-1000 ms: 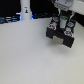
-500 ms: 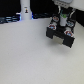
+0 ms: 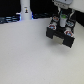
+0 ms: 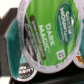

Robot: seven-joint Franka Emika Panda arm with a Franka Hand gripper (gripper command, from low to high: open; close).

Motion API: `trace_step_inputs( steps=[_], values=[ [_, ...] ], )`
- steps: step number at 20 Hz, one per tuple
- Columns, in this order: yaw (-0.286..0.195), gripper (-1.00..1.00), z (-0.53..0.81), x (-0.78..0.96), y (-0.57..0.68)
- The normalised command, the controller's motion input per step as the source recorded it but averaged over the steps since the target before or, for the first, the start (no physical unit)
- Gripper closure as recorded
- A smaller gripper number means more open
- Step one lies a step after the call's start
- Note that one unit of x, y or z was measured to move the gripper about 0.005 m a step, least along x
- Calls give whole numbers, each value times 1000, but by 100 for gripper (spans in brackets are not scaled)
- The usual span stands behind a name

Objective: Open the kcup holder, insert the kcup into the holder, and close the kcup holder

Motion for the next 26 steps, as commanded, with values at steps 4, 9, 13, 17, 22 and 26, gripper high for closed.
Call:
trace_step_inputs(
  steps=[4,9,13,17,22,26],
  values=[
    [-9,100,-25,-10,-82],
    [-12,100,-192,16,-43],
    [-6,100,-116,6,-10],
    [-10,100,212,-56,-56],
    [2,100,-212,15,7],
    [5,100,-285,24,16]
  ],
)
